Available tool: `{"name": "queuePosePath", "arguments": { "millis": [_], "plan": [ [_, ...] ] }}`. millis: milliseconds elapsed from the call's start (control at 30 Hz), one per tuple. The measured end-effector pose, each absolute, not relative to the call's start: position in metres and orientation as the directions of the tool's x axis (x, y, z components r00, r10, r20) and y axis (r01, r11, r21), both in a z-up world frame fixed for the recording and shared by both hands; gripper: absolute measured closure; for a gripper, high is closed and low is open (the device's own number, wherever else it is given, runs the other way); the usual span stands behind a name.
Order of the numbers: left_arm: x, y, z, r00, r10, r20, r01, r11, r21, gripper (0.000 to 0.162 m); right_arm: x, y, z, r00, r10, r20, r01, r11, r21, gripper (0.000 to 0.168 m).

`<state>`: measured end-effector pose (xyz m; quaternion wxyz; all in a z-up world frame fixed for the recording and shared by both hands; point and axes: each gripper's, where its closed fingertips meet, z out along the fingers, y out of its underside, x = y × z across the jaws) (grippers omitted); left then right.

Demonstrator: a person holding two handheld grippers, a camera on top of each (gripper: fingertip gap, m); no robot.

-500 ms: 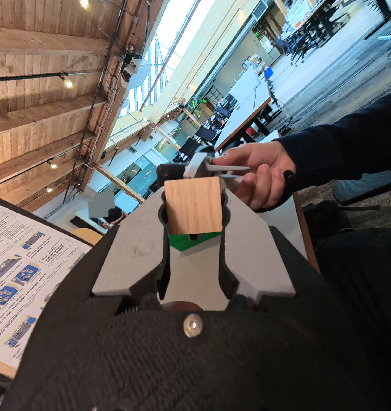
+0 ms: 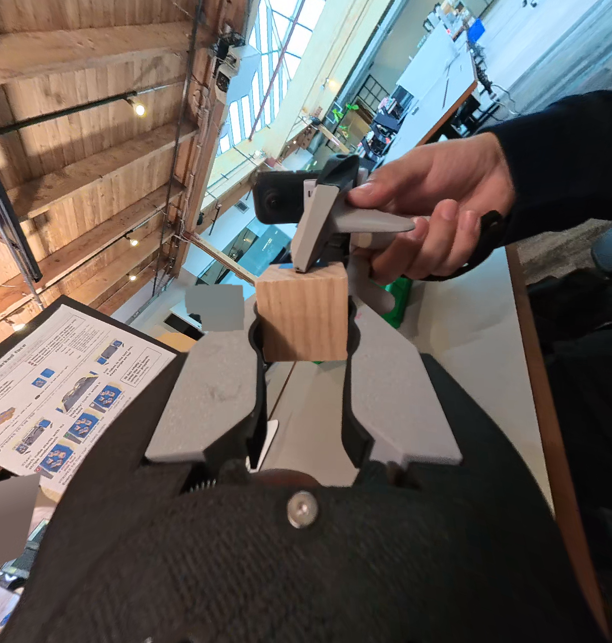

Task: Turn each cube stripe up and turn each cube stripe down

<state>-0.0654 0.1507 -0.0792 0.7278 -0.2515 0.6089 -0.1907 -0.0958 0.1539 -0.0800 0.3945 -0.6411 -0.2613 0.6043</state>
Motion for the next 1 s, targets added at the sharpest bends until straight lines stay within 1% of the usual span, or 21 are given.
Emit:
{"name": "queuePosePath", "arguments": {
  "millis": [100,167,267,533,700,833,1000],
  "plan": [
    [-0.068,0.144,-0.078,0.172,-0.554,-0.814,0.008,0.828,-0.561,0.117,-0.094,0.146,-0.076,0.039,0.794,-0.607,-0.138,-0.597,-0.79,0.129],
    [-0.069,0.141,-0.078,0.162,-0.551,-0.819,0.024,0.832,-0.555,0.117,-0.094,0.142,-0.075,0.006,0.782,-0.623,-0.127,-0.617,-0.776,0.129],
    [-0.07,0.14,-0.078,0.154,-0.555,-0.817,0.037,0.83,-0.557,0.116,-0.095,0.142,-0.076,0.02,0.789,-0.614,-0.115,-0.608,-0.786,0.129],
    [-0.067,0.143,-0.082,0.156,-0.537,-0.829,0.016,0.84,-0.542,0.117,-0.092,0.14,-0.079,0.179,0.843,-0.507,-0.047,-0.508,-0.86,0.13],
    [-0.068,0.145,-0.081,0.165,-0.537,-0.827,0.01,0.84,-0.543,0.118,-0.091,0.138,-0.076,0.242,0.859,-0.452,-0.026,-0.46,-0.888,0.13],
    [-0.068,0.144,-0.08,0.172,-0.537,-0.826,0.017,0.84,-0.542,0.118,-0.091,0.136,-0.075,0.227,0.864,-0.45,-0.032,-0.455,-0.89,0.13],
    [-0.067,0.146,-0.082,0.174,-0.537,-0.826,0.009,0.839,-0.544,0.118,-0.096,0.137,-0.077,0.141,0.839,-0.526,-0.061,-0.523,-0.85,0.128]
  ]
}}
